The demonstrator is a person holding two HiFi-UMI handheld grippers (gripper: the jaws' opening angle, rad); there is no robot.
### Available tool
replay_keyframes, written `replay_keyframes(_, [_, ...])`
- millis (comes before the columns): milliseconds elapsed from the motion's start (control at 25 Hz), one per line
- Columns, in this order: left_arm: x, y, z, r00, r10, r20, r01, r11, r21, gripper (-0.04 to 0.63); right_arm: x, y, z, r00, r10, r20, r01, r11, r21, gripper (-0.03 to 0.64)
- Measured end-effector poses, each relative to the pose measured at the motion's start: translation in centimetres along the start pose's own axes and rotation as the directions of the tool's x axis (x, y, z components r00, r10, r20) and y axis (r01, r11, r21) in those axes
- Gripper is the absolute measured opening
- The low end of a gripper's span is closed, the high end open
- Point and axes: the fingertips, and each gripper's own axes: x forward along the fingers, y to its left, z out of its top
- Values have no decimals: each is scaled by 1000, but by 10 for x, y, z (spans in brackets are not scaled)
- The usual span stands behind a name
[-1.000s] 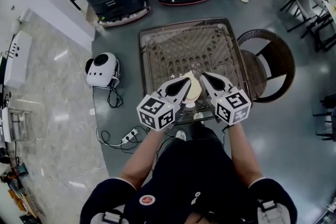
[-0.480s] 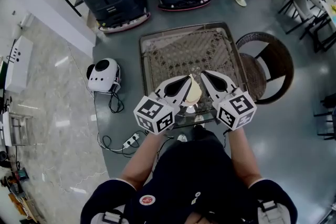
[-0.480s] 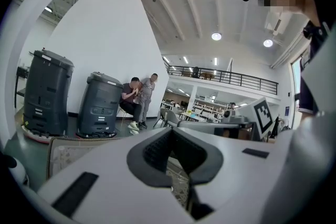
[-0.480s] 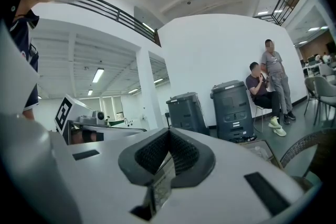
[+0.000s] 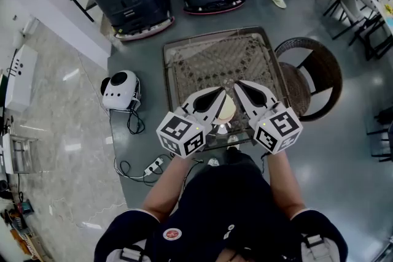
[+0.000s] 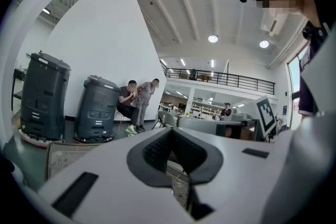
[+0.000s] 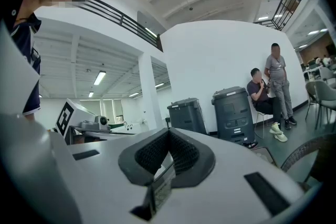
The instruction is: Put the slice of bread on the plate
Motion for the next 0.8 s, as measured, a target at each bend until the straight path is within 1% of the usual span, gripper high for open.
replay_keyframes(280, [-3,-7,3,1000,-6,11,6,1000,11,6,-7,3,5,1000,-6,19,6,1000,-8,6])
replay_keyframes(520, [-5,-8,13,1000,-12,23,11,1000,17,6,-5,6,13,1000,-6,31,6,1000,-19,6])
replay_keyframes(800, [-5,-10,13,1000,-16,25,15,1000,19,6,-8,5,16,999,-9,43,10,1000,-22,6])
